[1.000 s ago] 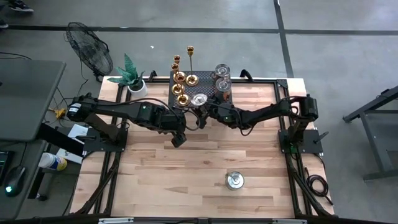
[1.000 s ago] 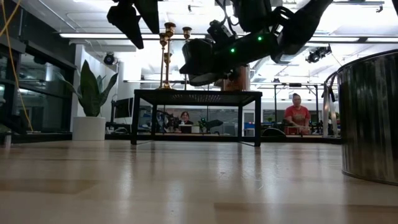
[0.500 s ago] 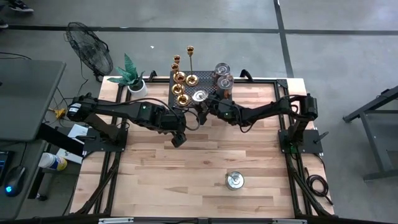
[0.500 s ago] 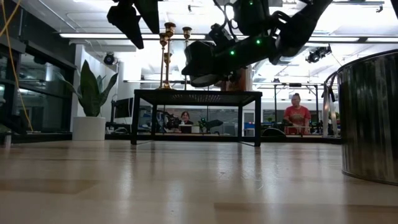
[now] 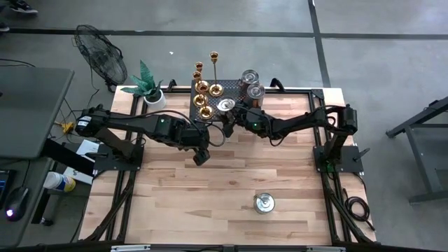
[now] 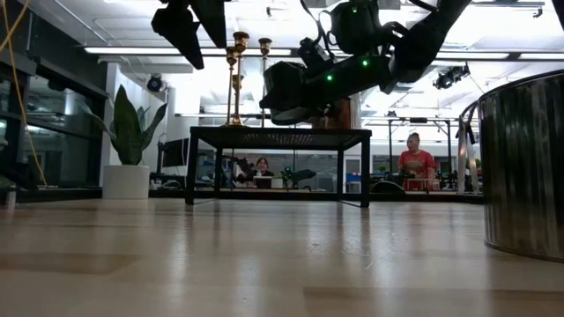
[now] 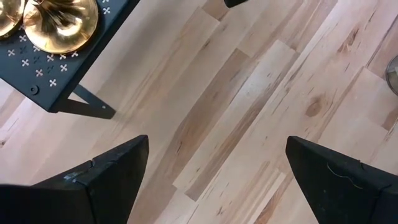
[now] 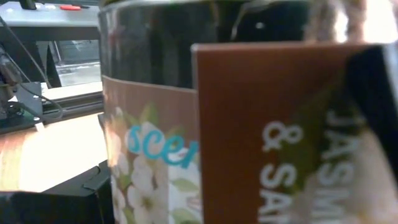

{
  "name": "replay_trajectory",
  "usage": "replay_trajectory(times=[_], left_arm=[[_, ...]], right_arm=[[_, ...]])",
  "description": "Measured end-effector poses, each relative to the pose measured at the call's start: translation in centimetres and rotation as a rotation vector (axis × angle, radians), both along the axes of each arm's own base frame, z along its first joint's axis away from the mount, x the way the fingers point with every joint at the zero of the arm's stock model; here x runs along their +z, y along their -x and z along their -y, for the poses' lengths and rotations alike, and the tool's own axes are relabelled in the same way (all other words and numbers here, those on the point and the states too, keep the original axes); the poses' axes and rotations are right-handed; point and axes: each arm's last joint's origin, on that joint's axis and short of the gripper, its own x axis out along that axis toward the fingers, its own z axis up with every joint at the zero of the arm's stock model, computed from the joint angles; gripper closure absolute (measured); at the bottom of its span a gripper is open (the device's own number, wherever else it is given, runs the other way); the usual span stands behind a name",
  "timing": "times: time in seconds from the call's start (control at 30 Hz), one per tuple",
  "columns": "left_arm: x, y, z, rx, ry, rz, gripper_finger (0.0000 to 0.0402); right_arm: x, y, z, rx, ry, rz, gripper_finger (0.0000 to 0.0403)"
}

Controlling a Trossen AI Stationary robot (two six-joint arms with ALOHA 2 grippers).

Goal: Pick & Place candle stick holders
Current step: Put the brown scented candle on the shelf

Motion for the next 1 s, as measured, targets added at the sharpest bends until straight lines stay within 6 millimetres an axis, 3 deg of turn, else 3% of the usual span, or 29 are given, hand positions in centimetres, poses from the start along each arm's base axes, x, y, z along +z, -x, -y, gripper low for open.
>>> replay_trajectory(times=[0.4,0.67,1.0], left_arm=[[0.0,0.0,0.0,0.001,0.0,0.002,0.0028],[0.0,0.0,0.0,0.001,-0.001,0.001,0.0028],[0.0,0.0,0.0,-0.014,-0.011,-0.008,0.0028]], right_arm=[[0.0,-0.1,-0.1,0.124,-0.016,0.004,0.0058],[0.0,-0.1,-0.1,0.104,-0.035,0.017,0.0058],[-0.6,-2.9,-0.3,0.059,-0.009,0.022,0.0057]])
